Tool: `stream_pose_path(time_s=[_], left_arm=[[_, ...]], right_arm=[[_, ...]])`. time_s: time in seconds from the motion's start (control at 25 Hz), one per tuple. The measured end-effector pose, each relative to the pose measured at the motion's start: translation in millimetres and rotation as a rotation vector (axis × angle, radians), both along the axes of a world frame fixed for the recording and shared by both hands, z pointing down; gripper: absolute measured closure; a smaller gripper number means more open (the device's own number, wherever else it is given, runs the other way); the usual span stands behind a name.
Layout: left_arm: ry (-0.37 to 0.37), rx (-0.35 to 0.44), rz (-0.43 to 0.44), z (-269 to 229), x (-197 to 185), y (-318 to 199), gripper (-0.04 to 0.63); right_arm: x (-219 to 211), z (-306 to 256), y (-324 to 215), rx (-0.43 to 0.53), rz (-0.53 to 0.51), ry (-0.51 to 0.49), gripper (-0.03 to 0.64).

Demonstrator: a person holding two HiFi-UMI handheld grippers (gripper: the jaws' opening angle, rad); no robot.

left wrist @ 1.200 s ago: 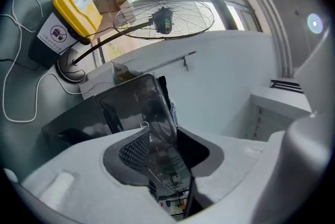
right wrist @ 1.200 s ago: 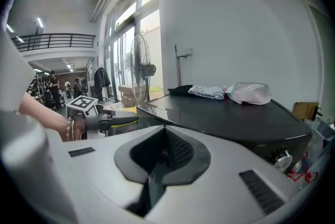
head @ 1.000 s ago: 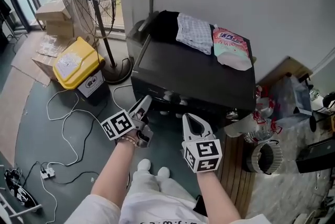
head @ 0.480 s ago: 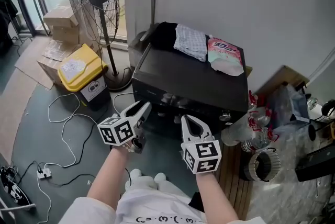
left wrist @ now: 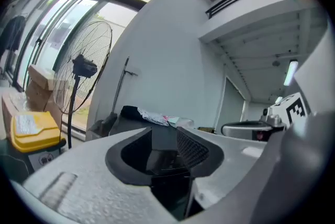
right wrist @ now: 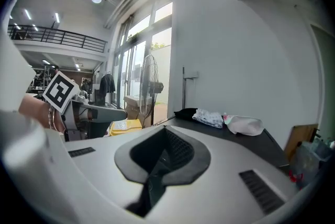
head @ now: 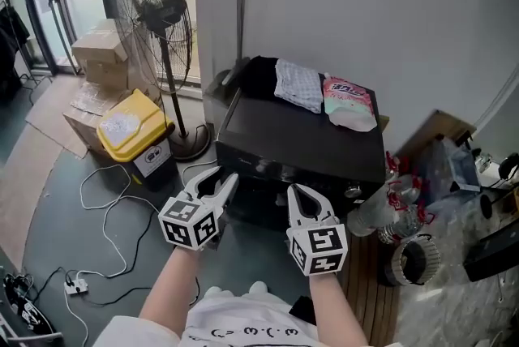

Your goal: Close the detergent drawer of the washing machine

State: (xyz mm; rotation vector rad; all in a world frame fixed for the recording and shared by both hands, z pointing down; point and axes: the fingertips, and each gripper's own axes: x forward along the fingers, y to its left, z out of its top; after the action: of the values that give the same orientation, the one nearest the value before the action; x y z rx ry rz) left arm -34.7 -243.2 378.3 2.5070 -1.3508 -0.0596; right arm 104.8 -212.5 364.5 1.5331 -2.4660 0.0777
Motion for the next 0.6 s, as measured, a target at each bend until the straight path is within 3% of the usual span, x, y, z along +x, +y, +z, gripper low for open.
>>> stream_pose_path(time_s=[0.32, 0.6], left_arm=[[-0.181, 0.162, 0.04, -48, -16, 12, 0.443], [-0.227, 0.286, 0.037, -87, -29, 23, 0.46]], right_arm=[[-24, -44, 7, 0.104, -0.003, 0.053, 0.617], [-30, -75, 15, 0.174, 0.025, 0.09, 0.617]])
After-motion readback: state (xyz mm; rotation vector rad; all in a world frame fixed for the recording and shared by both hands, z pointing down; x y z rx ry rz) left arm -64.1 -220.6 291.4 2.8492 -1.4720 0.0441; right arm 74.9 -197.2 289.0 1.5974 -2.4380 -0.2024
